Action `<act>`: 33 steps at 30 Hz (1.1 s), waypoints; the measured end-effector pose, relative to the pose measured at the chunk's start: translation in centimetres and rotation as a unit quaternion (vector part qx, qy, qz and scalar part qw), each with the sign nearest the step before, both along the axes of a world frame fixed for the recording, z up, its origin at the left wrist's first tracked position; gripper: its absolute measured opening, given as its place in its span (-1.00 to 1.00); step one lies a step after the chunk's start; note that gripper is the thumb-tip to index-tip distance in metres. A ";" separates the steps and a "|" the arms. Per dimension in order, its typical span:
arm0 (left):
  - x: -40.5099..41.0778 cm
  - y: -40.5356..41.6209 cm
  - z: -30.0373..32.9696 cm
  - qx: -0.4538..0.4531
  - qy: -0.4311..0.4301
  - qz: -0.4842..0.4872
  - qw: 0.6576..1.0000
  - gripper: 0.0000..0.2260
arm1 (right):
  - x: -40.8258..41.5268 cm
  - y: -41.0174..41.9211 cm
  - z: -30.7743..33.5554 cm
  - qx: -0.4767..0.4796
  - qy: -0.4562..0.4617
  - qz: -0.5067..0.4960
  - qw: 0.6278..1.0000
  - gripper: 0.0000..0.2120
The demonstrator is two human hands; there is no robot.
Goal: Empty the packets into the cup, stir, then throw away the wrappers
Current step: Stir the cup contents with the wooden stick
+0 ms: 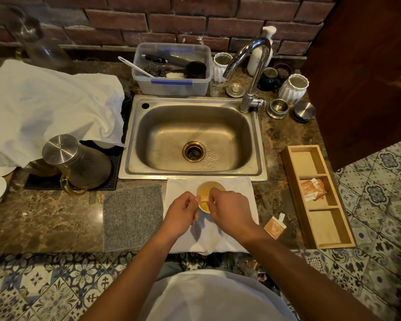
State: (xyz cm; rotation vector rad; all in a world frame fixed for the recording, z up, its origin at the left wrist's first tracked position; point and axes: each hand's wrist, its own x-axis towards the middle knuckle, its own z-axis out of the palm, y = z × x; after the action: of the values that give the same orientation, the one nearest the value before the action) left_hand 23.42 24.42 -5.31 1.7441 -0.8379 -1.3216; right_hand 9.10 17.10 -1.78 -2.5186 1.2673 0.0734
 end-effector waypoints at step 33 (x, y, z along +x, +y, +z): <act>0.2 0.0 -1.2 0.000 -0.007 0.005 1.000 -0.71 | -3.0 -0.7 2.0 0.022 -0.066 -0.104 0.992 -0.87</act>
State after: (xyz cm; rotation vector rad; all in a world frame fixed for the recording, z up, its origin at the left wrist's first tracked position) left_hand 23.58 24.39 -6.50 1.7570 -0.8343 -1.3046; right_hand 6.07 16.44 0.26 -2.2984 1.4492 -0.1095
